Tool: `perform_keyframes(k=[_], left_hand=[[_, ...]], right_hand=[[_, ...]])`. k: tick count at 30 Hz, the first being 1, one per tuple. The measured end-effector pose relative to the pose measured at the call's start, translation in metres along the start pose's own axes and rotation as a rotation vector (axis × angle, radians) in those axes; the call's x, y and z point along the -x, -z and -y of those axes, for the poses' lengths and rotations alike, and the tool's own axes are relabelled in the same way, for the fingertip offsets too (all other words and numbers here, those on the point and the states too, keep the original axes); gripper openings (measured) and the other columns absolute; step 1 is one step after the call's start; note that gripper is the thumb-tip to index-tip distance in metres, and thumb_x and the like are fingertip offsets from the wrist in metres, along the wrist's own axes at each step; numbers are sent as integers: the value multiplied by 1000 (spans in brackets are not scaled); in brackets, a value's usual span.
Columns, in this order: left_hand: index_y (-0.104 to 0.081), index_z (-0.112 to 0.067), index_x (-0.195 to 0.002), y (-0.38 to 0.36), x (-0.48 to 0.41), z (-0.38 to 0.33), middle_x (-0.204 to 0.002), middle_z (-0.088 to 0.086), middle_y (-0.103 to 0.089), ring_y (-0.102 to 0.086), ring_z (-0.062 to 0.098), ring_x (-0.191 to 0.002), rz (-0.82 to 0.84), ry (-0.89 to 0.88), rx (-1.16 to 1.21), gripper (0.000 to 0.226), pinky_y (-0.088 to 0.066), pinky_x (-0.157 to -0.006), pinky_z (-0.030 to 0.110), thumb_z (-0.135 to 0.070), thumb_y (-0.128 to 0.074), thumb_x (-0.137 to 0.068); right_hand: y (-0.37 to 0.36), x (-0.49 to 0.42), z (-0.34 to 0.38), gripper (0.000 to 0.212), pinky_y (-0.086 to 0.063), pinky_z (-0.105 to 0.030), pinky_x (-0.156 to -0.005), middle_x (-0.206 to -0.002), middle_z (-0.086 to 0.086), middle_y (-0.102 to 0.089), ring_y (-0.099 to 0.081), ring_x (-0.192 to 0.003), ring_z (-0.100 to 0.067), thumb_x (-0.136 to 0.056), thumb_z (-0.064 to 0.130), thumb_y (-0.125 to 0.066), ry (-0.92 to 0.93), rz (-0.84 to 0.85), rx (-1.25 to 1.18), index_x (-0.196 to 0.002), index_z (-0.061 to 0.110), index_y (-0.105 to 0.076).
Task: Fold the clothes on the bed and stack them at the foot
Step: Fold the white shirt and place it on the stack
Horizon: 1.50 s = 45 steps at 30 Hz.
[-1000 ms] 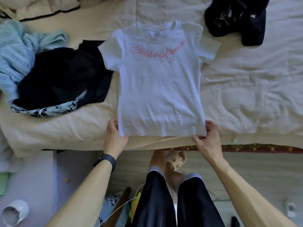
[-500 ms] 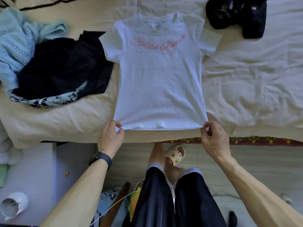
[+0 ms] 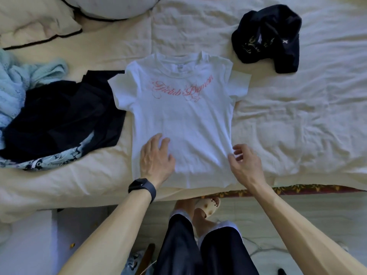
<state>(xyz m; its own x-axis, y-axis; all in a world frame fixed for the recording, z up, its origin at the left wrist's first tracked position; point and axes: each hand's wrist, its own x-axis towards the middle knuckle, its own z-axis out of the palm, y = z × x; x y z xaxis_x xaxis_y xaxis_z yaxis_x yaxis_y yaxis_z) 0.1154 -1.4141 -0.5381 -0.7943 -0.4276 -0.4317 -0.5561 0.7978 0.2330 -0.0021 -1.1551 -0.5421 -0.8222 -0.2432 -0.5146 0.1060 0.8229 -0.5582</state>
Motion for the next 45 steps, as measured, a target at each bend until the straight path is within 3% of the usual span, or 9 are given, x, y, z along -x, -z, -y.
perform_keyframes(k=[6, 11, 14, 18, 26, 32, 36, 39, 45], left_hand=[[5, -40, -159, -6, -117, -56, -166, -2, 23, 16, 20, -154, 179, -355, -258, 65, 5, -121, 54, -58, -22, -102], [6, -44, -157, -2, -190, -82, -164, -3, 28, 15, 21, -154, 139, -493, -358, 63, 10, -119, 57, -61, -16, -101], [3, -45, -158, 2, -223, -96, -167, -3, 18, 13, 23, -154, 99, -547, -330, 62, 11, -119, 56, -61, -16, -100], [6, -47, -156, 3, -244, -105, -168, -3, 15, 15, 25, -154, 102, -514, -292, 62, 8, -121, 58, -64, -11, -99], [-51, -24, -134, 41, -269, -164, -141, 6, -47, -43, 29, -127, -82, -507, -178, 47, -33, -100, 43, -45, -53, -92], [-61, -26, -122, 55, -318, -236, -121, 6, -58, -47, 28, -120, 174, -599, -399, 48, -32, -100, 41, -56, -62, -84], [-65, -28, -100, 52, -335, -256, -106, 4, -66, -57, 30, -106, 206, -619, -350, 19, -31, -76, 34, -44, -63, -90], [-59, -25, -99, 50, -336, -254, -97, 5, -65, -59, 33, -93, 193, -575, -260, 15, -36, -70, 36, -39, -57, -95], [-52, -33, -100, 48, -332, -270, -96, -7, -67, -59, 24, -92, 417, -504, -289, 29, -48, -87, 36, -34, -67, -75]], right_hand=[[14, -114, 50, 50, -53, -34, -92, -107, 9, -68, -68, -101, -14, -87, 37, -77, -355, -170, -567, -128, 15, -58], [31, -182, 78, 22, -51, -26, -50, -77, -11, -72, -70, -64, -24, -87, 21, -80, -441, -91, -998, -89, 3, -68], [36, -200, 76, 9, -51, -26, -48, -75, -5, -73, -70, -61, -19, -87, 16, -76, -483, -168, -957, -87, 9, -70], [41, -203, 52, 5, -60, -38, -79, -85, 8, -74, -71, -83, -13, -84, 31, -72, -415, -481, -689, -83, 27, -70], [45, -191, 41, 50, -55, -30, -76, -106, 7, -76, -73, -98, -10, -76, 43, -86, -347, -189, -860, -116, 21, -66], [50, -184, 40, 52, -58, -37, -93, -110, 5, -72, -70, -100, -7, -78, 21, -86, -345, 6, -794, -121, 24, -57], [53, -191, 39, 13, -57, -44, -82, -84, 4, -73, -68, -78, -16, -87, 33, -72, -386, -63, -632, -94, 23, -69], [53, -188, 32, 22, -49, -34, -72, -73, 9, -70, -66, -73, -9, -93, 40, -61, -382, -151, -545, -81, 23, -69], [42, -172, 41, 28, -48, -28, -79, -86, 17, -67, -61, -85, 0, -83, 57, -69, -467, -131, -605, -96, 32, -64]])
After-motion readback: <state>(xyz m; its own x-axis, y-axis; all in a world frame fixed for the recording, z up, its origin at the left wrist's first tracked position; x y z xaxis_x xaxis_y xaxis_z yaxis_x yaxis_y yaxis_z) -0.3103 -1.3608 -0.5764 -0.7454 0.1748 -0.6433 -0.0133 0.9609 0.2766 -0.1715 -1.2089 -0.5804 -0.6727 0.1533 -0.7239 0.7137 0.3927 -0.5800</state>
